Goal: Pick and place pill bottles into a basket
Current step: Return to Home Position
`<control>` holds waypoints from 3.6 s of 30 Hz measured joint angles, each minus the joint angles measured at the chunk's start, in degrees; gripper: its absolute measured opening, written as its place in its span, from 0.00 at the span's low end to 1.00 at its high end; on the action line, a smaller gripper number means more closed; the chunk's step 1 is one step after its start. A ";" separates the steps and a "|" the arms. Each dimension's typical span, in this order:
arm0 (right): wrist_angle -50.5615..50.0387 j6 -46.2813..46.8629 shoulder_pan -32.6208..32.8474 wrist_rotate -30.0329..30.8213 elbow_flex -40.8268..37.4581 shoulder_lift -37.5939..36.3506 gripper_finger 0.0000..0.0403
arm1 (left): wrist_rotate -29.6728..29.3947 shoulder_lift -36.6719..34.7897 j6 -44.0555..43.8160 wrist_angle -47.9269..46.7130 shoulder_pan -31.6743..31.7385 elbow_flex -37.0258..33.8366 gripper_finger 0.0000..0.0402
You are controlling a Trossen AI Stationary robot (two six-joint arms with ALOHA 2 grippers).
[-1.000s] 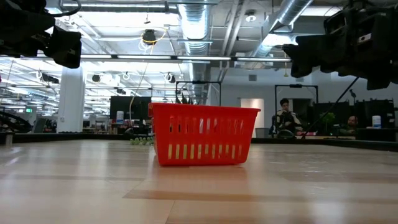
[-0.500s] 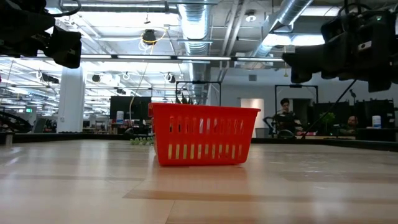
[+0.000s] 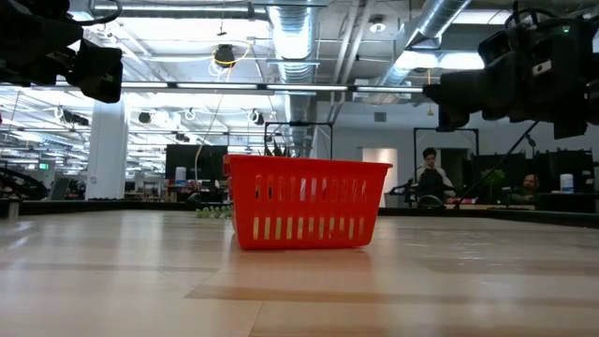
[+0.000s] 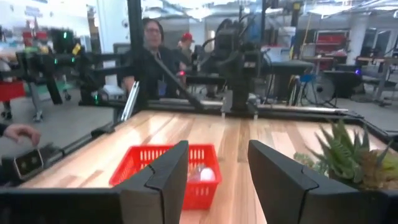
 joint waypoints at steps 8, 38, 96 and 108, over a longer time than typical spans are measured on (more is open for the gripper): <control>0.08 5.20 -1.72 -3.57 0.02 -8.45 0.40 | -0.01 0.00 0.02 0.00 -0.01 0.00 0.48; -6.20 17.42 -6.52 -9.04 0.02 -37.78 0.33 | 0.00 0.00 0.00 0.00 0.00 0.00 0.48; -63.53 -1.00 30.26 31.58 0.20 -67.60 0.32 | 0.00 0.00 0.02 0.00 -0.02 0.00 0.48; -68.94 -1.42 30.13 31.39 0.17 -65.87 0.31 | -0.01 0.00 0.01 0.00 -0.01 0.00 0.48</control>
